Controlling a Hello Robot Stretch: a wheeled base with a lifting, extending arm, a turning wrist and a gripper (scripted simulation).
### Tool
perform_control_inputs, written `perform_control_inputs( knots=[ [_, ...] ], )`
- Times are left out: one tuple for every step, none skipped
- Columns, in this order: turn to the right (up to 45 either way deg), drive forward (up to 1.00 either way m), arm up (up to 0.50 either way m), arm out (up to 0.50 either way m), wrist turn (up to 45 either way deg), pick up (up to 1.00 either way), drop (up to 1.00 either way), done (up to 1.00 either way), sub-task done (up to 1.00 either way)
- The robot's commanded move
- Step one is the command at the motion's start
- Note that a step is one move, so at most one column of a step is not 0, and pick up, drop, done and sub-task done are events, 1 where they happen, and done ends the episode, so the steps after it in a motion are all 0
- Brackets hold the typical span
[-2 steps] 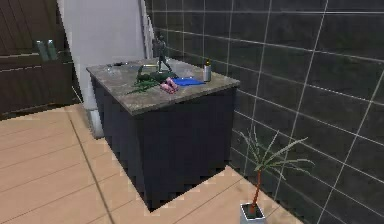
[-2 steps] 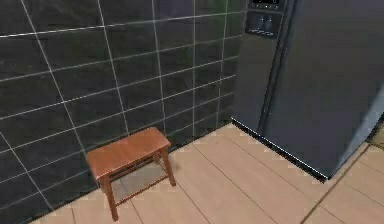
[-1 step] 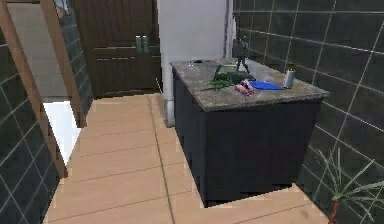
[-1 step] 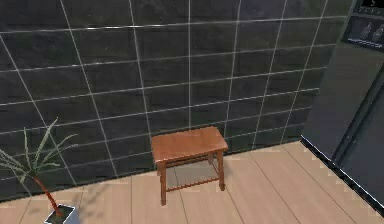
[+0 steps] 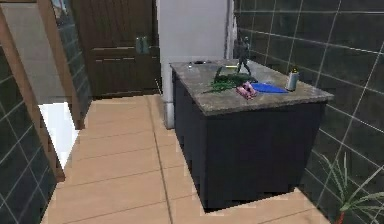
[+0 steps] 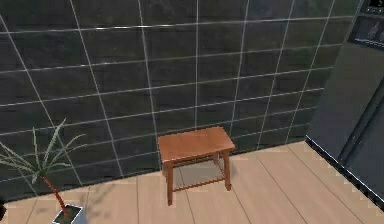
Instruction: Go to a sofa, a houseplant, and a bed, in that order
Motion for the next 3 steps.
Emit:
perform_control_inputs(
  knots=[
    [45.0, 0.00, 0.00, 0.00, 0.0, 0.00, 0.00, 0.00, 0.00],
    [0.0, 0.00, 0.00, 0.00, 0.0, 0.00, 0.00, 0.00, 1.00],
    [45.0, 0.00, 0.00, 0.00, 0.0, 0.00, 0.00, 0.00, 0.00]
  ],
)
